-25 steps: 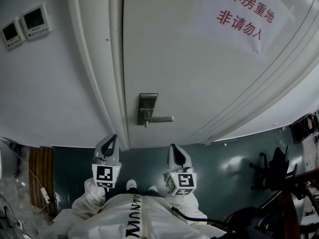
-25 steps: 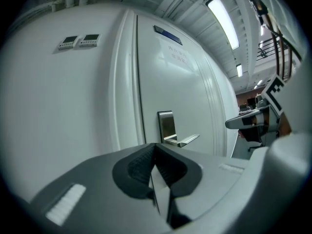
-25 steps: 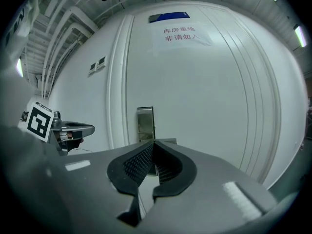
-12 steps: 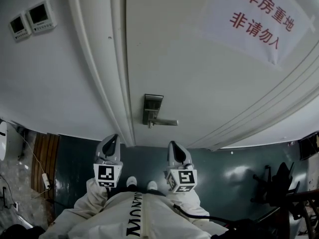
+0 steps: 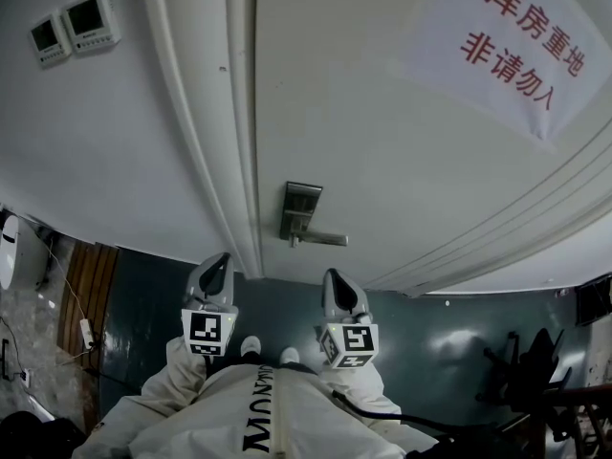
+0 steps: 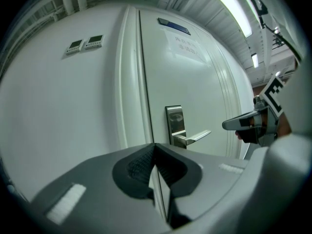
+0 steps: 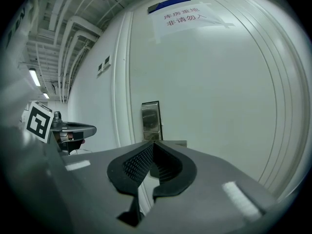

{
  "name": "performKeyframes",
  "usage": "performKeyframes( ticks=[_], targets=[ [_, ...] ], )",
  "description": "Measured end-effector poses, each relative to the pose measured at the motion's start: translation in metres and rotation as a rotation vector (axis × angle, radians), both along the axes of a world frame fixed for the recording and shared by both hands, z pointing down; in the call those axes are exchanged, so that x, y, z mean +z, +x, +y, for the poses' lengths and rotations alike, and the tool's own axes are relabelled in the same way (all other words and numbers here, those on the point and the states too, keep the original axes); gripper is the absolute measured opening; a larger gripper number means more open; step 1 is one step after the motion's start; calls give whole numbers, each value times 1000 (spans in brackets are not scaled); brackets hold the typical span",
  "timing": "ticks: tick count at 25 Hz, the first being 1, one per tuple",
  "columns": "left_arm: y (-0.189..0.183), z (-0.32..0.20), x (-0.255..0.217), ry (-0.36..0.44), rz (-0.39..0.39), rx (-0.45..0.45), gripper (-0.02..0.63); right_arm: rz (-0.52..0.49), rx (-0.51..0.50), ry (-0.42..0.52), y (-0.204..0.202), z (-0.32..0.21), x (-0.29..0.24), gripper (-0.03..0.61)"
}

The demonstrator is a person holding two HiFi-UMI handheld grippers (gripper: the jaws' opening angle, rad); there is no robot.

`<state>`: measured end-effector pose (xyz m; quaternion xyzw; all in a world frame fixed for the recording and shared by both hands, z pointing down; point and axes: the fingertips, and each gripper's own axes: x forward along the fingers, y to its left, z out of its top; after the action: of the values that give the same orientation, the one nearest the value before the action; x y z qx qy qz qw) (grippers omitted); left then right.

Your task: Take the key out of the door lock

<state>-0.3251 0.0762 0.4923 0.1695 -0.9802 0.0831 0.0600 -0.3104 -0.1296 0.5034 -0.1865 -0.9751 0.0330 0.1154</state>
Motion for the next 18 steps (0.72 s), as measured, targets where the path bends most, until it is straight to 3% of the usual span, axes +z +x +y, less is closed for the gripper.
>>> performKeyframes(
  ticks=[11,18],
  targets=[
    [-6,-3,1,-2,6,0,0,21,-3,-9,-6,-2,7,0],
    [-7,0,4,-3,17,-4,0,68,12,-90,-12,-3,20,6]
  ],
)
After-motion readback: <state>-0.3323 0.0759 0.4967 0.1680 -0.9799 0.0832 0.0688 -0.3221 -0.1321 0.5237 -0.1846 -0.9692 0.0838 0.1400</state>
